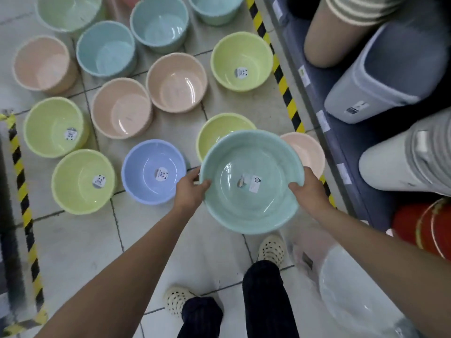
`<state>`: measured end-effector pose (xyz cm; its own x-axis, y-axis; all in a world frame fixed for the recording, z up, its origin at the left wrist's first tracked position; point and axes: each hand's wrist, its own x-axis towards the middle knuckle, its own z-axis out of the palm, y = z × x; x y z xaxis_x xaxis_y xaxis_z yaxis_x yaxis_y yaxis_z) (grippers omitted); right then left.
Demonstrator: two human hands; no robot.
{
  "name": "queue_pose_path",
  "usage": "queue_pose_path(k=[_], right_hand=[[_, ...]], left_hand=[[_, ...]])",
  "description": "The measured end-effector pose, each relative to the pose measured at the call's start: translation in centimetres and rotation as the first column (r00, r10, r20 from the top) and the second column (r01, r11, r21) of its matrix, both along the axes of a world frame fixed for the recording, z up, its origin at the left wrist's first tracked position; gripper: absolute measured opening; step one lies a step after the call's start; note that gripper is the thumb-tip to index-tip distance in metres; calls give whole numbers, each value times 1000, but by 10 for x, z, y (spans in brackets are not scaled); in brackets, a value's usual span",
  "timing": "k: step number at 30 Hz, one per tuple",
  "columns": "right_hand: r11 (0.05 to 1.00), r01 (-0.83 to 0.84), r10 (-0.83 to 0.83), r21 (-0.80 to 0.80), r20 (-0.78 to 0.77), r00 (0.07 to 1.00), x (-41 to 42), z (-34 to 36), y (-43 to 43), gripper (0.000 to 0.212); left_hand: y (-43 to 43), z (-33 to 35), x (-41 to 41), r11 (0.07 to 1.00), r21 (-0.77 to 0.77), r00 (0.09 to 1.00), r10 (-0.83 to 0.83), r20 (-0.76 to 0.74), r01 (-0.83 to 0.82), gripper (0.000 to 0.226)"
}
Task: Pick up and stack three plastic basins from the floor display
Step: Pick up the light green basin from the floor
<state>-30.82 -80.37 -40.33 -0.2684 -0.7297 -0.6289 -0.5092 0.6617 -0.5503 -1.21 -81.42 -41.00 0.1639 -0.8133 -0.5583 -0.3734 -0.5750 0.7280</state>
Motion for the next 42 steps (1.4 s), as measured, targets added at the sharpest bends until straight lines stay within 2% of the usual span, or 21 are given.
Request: queue_pose_path(k=[7, 15, 19, 22, 29, 36, 42], right_hand=[[988, 148, -148, 36, -2, 989, -101, -4, 6, 39], [960, 277, -278, 25, 6, 961, -156, -41, 2, 45], [926, 375, -376, 41, 5, 927, -166, -66, -2, 37], [899, 438, -438, 26, 0, 899, -170, -94, -8, 38], [882, 465, -469, -73, -75, 880, -168, -174, -18, 36], [863, 500, -505, -73, -87, 859, -171, -265, -17, 37], [858, 512, -514, -38, -95, 853, -168, -306, -6, 45]], left_hand=[[-44, -4, -110, 991, 52, 992, -128, 24, 126, 45], [-73, -48, -174, 961, 75, 959, -272, 86, 266, 39], [-85, -76, -191, 941, 115, 932, -333, 142, 318, 35], [-96, -103, -200, 927, 141, 916, -367, 164, 347, 33], [-123, -190, -219, 922, 167, 907, -377, 187, 348, 37], [-141, -268, -229, 826, 82, 770, -552, 320, 558, 33], [-138, -314, -238, 790, 44, 733, -586, 345, 611, 36]])
